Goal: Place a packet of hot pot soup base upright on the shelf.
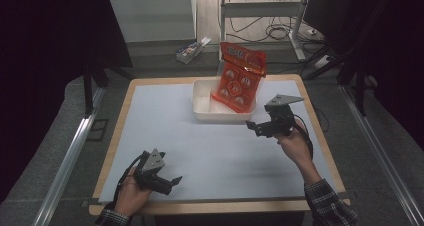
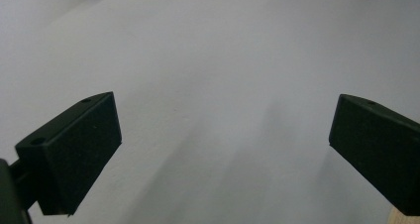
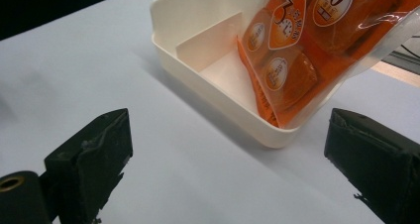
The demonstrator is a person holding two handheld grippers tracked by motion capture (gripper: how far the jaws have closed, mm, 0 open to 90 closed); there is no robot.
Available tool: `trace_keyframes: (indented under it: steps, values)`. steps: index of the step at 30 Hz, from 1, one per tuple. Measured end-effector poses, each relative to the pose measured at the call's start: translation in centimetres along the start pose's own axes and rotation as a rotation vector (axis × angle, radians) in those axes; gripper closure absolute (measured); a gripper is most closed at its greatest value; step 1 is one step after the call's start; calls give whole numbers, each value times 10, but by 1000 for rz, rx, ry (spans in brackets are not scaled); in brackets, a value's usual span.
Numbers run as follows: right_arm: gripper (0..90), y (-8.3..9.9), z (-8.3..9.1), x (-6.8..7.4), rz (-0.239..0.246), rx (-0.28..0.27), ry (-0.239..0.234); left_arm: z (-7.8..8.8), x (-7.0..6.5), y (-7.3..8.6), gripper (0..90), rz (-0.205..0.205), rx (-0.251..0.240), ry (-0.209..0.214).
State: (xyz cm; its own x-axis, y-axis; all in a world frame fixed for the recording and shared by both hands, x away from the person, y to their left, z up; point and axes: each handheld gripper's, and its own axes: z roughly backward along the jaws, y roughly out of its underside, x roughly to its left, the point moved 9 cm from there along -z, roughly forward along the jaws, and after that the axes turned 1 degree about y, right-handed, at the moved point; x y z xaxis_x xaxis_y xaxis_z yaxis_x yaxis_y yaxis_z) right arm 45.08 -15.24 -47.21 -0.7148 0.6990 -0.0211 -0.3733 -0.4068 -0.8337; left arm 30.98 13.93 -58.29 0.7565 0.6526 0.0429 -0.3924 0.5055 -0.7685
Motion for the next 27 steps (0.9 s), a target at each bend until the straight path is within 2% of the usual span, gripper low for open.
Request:
trace_keyframes:
  steps: [8, 14, 27]
  values:
    - [45, 12, 14, 14, 0, 1, 0, 0, -1, 0, 0, -7, 5, -3]
    - [41, 24, 24, 21, 17, 8, 16, -1, -1, 0, 0, -10, 7, -5]
    - [32, 52, 40, 24, 18, 12, 29, -2, -2, 0, 0, -17, 14, -11]
